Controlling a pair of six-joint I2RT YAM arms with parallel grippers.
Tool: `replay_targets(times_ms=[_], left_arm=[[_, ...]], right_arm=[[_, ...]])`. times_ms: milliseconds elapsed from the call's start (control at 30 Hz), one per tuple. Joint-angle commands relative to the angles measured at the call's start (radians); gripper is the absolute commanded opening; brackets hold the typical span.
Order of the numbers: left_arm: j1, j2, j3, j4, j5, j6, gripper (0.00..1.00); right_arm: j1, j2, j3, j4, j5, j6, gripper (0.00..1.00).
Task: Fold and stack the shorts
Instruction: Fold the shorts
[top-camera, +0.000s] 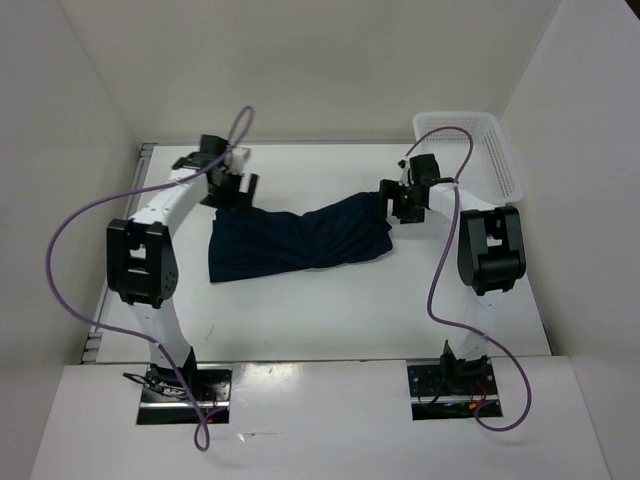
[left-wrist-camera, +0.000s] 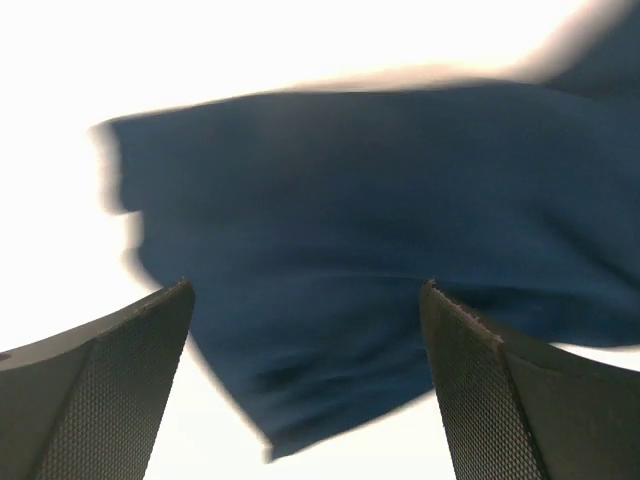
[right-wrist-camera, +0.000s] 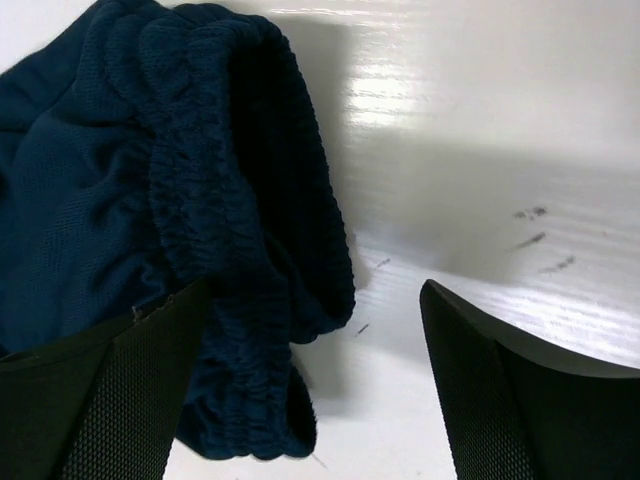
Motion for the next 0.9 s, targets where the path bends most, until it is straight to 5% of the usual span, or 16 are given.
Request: replay_targets(times_ms=[0,200,300,467,600,633,767,867], left_arm=[[0.153,-0.023,-0.042,-0.021,0.042,0.004,1.00],[0.255,0.054,-0.075,-0.073,0.096,0.004,1.00],[0.256,0.065,-0.141,-0.091,0.173,0.004,1.00],[0.256,0.117,-0.191,-0.092,0.191,0.004,0.98],[0.256,0.141,-0.200,-0.092,0.141,0.004,0.67],[0.256,0.141,-0.189,-0.092,0.127,0.004,0.55],[0.291,0.160,-0.180,-0.092,0.078,0.004,0.33],[0.300,0.160,-0.169,-0.092,0.078,0.004,0.33]], right_arm=[[0.012,0.020,0.025,0.028,-0.043,-0.108,0.91],[0.044,0.083,0.047,0.037,-0.052,-0.107,0.91],[0.044,0.083,0.047,0.037,-0.064,-0.087,0.79],[0.053,0.092,0.013,0.037,-0.141,-0.063,0.44],[0.053,0.081,0.004,0.037,-0.095,-0.041,0.03],[0.053,0.066,0.013,0.046,-0.059,-0.026,0.00],[-0.004,0.028,0.035,0.037,0.031,-0.001,0.00],[-0.036,0.006,0.026,0.027,0.031,-0.012,0.00]])
